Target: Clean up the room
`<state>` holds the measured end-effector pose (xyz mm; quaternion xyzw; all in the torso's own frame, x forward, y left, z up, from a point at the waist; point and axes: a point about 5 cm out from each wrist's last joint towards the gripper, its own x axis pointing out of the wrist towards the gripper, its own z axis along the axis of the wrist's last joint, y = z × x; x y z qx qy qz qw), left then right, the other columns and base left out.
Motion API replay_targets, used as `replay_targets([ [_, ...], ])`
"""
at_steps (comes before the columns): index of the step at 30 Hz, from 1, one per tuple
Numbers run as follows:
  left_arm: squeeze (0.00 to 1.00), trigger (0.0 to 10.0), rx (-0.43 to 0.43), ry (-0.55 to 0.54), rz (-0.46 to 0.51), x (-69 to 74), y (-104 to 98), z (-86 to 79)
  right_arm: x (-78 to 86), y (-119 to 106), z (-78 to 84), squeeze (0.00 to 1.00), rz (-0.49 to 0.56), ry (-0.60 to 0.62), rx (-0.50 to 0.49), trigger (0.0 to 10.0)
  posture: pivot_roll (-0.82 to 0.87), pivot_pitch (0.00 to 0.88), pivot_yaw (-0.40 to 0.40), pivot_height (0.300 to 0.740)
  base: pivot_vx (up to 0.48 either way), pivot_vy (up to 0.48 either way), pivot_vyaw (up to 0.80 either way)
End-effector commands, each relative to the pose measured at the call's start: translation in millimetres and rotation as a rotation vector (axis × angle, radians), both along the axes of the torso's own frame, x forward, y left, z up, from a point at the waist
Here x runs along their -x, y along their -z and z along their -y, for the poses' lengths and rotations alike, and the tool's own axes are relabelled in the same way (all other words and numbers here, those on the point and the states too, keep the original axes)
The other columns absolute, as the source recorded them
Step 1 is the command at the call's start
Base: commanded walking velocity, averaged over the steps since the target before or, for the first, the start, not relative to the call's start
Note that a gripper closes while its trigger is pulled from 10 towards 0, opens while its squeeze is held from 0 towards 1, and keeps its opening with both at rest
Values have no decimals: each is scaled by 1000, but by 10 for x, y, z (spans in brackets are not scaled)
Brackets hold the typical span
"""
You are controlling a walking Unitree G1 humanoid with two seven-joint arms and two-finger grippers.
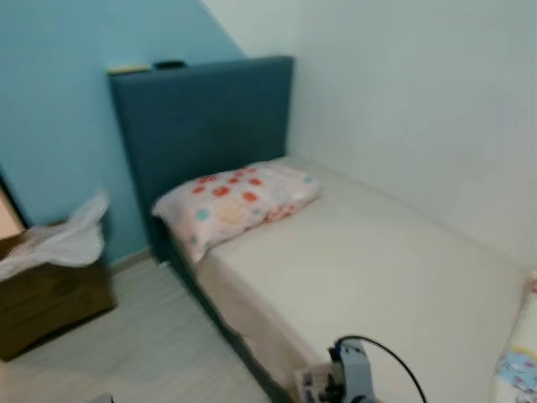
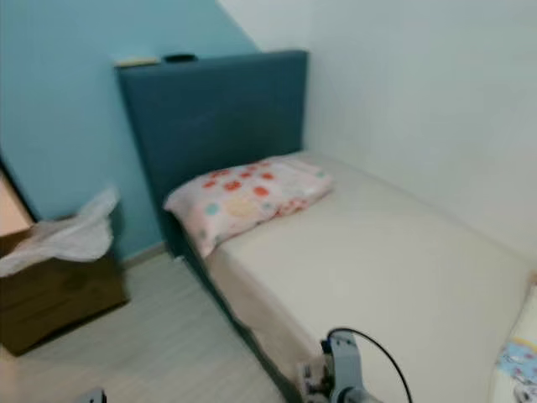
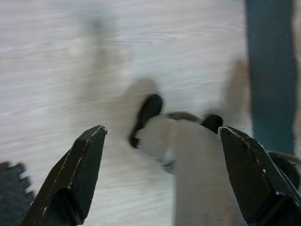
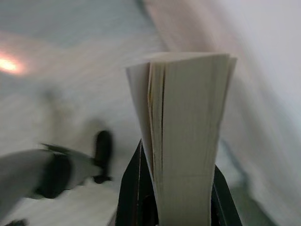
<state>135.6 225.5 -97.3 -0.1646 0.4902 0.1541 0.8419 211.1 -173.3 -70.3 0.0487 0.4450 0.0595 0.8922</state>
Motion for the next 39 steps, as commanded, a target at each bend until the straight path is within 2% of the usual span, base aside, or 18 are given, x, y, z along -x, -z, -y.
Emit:
replay_targets([
  [1,0,10000,0,5,11,-15,-5,5,-389,-286,137,0,189,108,-53,10000,6,0,-47,740,0,0,738],
  [2,0,10000,0,5,11,-15,-5,5,-389,-286,137,0,189,108,-53,10000,6,0,-47,740,0,0,738],
  [3,0,10000,5,-5,21,-21,-9,2,-531,-410,180,0,259,150,-90,10000,4,0,-47,740,0,0,731],
  [5,0,10000,4,-7,24,-24,-11,-1,-583,-458,203,0,284,168,-97,10000,4,0,-47,740,0,0,731],
  [13,0,10000,4,-7,24,-24,-11,-1,-583,-458,203,0,284,168,-97,10000,4,0,-47,740,0,0,731],
  [14,0,10000,5,-7,30,-35,-17,-8,-648,-520,219,0,317,179,-108,10000,2,0,-48,740,0,0,525],
  [16,0,10000,5,-7,30,-35,-17,-8,-648,-520,219,0,317,179,-108,10000,2,0,-48,740,0,0,525],
  [17,0,10000,5,-3,39,-62,-29,-15,-716,-580,206,0,345,196,-122,10000,7,0,-49,740,480,0,0],
  [18,0,10000,5,-3,39,-62,-29,-15,-716,-580,206,0,345,196,-122,10000,7,0,-49,740,480,0,0],
  [19,0,10000,10,3,45,-87,-38,-14,-755,-606,151,0,357,200,-134,10000,6,0,-45,740,480,0,0],
  [28,0,10000,14,11,39,-74,-31,-4,-704,-547,113,0,327,179,-110,10000,4,0,-44,740,480,0,0],
  [39,0,10000,25,10,33,-46,-13,31,-740,-583,118,0,344,184,-132,10000,-1,0,-49,740,480,0,0],
])
